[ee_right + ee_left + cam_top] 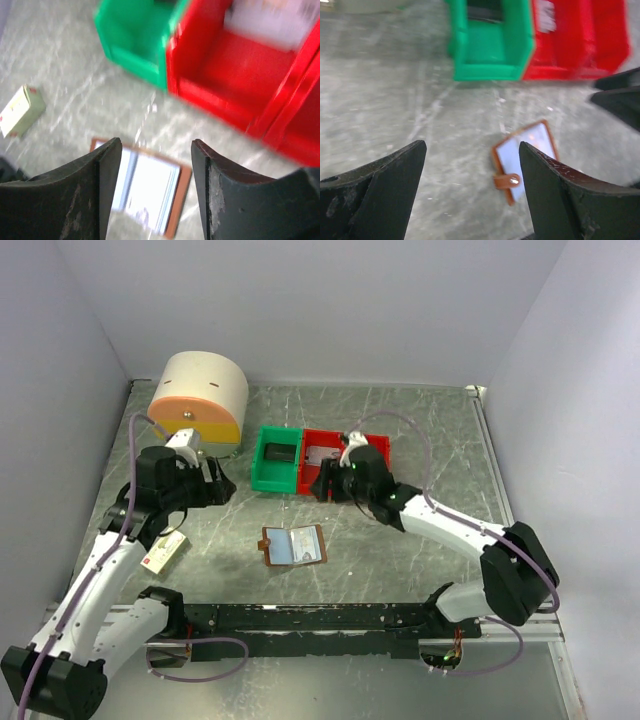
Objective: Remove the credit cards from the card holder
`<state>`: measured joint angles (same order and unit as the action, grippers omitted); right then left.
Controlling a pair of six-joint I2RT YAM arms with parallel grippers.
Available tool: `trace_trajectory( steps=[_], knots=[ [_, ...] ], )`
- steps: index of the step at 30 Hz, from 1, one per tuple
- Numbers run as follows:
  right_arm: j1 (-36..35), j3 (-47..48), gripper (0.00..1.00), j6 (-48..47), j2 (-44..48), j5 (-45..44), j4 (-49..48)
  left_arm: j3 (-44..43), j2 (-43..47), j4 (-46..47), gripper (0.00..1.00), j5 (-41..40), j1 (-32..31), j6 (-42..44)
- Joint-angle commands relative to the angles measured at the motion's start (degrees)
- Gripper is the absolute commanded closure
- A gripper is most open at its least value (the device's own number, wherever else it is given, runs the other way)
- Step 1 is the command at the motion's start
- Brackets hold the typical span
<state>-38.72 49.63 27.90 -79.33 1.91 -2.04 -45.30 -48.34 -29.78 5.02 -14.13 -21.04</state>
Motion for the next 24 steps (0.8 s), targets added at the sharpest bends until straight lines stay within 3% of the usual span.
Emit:
trace_trajectory(
  steps=[1,5,10,15,24],
  knots=[
    [-0.3,-9.5,0.43,16.1,3.6,10.1,-5.0,-2.1,-3.2,4.1,0.13,24.5,0.3,-2.2],
    [-0.8,-18.4,0.46,23.7,5.2,16.4,-14.6,-1.4,-7.8,3.8,0.19,30.0,-1.0,-2.6],
    [-2.7,-21.0,0.52,25.6,3.3,18.1,-16.9,-1.5,-14.3,0.1,0.31,24.9,-9.9,-3.7],
    [-3.6,-19.6,0.54,25.5,1.5,16.7,-15.3,-2.9,-15.6,0.1,0.31,16.9,-21.9,-9.2],
    [-3.6,-16.4,0.64,25.5,-4.1,16.9,-14.8,1.6,-17.7,5.7,0.27,13.3,-27.0,-16.9]
  ],
)
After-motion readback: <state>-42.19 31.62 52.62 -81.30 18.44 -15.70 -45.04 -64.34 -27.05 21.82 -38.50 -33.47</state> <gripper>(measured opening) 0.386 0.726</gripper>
